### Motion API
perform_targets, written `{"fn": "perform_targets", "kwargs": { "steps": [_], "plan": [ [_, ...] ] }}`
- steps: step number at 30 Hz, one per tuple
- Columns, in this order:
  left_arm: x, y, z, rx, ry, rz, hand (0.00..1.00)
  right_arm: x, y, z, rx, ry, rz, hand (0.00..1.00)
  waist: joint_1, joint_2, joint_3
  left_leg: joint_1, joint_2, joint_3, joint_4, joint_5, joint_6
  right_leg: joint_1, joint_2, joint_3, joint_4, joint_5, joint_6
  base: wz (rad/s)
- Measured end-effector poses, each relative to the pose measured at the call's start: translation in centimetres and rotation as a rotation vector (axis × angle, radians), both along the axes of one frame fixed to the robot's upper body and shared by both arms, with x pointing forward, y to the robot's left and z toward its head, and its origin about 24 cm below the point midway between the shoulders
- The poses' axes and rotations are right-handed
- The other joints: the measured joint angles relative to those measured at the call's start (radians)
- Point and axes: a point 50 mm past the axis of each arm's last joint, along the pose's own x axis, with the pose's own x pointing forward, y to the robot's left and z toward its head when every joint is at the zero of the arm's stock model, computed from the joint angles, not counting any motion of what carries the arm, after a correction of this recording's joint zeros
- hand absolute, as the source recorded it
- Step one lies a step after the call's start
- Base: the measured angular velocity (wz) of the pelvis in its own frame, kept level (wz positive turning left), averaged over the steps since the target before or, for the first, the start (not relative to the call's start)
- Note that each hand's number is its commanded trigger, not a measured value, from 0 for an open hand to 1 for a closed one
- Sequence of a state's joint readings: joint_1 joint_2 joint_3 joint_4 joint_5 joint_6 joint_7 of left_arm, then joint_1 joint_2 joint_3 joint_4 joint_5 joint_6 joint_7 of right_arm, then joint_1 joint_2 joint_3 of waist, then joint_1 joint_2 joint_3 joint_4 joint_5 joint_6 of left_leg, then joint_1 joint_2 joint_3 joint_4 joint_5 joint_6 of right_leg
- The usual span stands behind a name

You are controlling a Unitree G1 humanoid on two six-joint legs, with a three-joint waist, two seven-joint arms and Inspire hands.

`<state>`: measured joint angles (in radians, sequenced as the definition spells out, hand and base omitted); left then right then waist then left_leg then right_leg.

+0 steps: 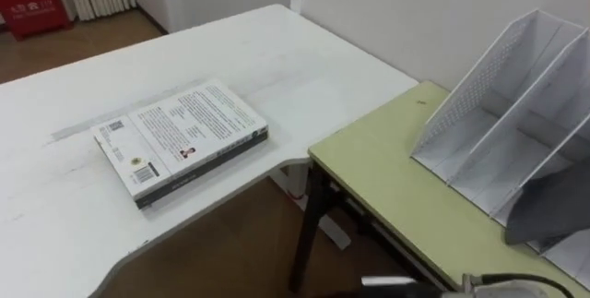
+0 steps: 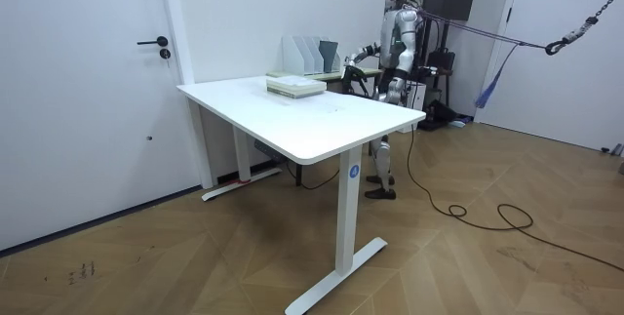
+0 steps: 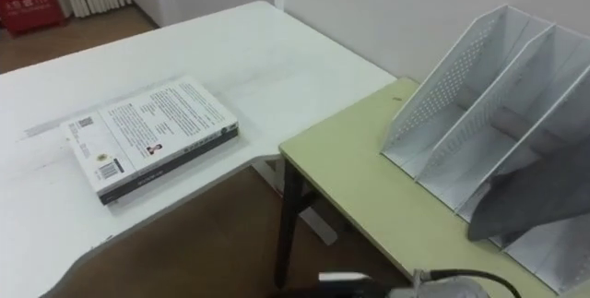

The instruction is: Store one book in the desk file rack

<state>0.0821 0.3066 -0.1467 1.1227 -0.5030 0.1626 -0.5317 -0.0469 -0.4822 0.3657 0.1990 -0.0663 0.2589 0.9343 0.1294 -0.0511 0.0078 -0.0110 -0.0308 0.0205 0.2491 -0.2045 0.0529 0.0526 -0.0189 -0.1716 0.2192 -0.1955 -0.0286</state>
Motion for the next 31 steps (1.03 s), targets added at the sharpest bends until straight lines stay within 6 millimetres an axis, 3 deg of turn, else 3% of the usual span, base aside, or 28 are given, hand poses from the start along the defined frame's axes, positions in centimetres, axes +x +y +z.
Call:
{"fn": "perform_targets", "kwargs": {
  "steps": [1,2,4,6,11,15,18,20,31],
  "plan": [
    [-0.1,0.0,0.0,0.001,0.002,-0.005,0.00,-0.7,-0.7,-0.9,-0.038,0.036,-0.012,0.00,-0.006,0.000,-0.0076,0.001,0.000,0.001,0.001,0.000,0.000,0.001,0.000,0.000,-0.001,-0.001,-0.001,0.00],
    [-0.1,-0.1,0.0,0.001,0.003,-0.004,0.00,-1.2,-1.4,-1.9,-0.077,0.069,-0.036,0.00,-0.006,0.000,-0.0089,0.004,0.001,0.000,0.004,0.000,-0.001,0.005,0.001,0.000,-0.004,-0.001,-0.001,0.00],
    [-0.3,-0.2,-0.1,0.002,0.007,-0.008,0.00,-2.6,-2.9,-4.0,-0.152,0.134,-0.111,0.00,-0.005,0.000,-0.0086,0.016,0.000,0.004,0.002,0.000,-0.001,0.018,0.001,0.001,-0.012,-0.001,-0.001,0.00],
    [-0.6,-0.2,-0.3,0.020,0.011,0.009,0.00,-5.5,-5.1,-6.8,-0.249,0.225,-0.241,0.00,-0.006,0.004,-0.0081,0.024,-0.002,0.002,-0.011,0.000,0.000,0.020,-0.001,0.000,-0.015,-0.002,0.000,0.00],
    [-1.4,-0.3,-0.6,0.064,0.040,0.048,0.00,-10.0,-8.6,-9.8,-0.353,0.312,-0.598,0.00,-0.026,0.010,-0.0072,0.034,-0.003,0.001,-0.011,-0.001,0.000,0.047,0.003,-0.009,-0.036,0.001,0.001,0.02],
    [-1.6,-0.8,-0.9,0.098,0.046,0.070,0.00,-12.6,-9.0,-11.1,-0.340,0.347,-0.841,0.00,-0.043,0.025,-0.0091,0.040,-0.003,0.006,-0.017,-0.002,-0.001,0.055,0.004,-0.023,-0.052,-0.001,0.003,0.16],
    [-2.1,-1.3,-1.2,0.119,0.057,0.110,0.00,-14.4,-9.0,-11.9,-0.343,0.389,-1.003,0.00,-0.049,0.039,-0.0040,0.056,-0.004,0.001,-0.022,-0.002,-0.001,0.075,0.005,-0.026,-0.056,0.000,0.003,0.02],
    [-2.2,-1.5,-1.3,0.151,0.061,0.113,0.00,-15.3,-8.4,-12.5,-0.349,0.406,-1.100,0.00,-0.055,0.047,-0.0066,0.059,-0.004,0.000,-0.027,-0.002,-0.001,0.077,0.005,-0.024,-0.068,-0.001,0.003,0.00],
    [-2.8,-1.4,-1.5,0.229,0.092,0.106,0.00,-17.3,-7.5,-13.3,-0.391,0.454,-1.281,0.00,-0.079,0.053,-0.0061,0.074,-0.007,0.000,-0.030,-0.004,-0.003,0.090,0.003,-0.022,-0.069,-0.008,0.005,0.01]
  ]
}}
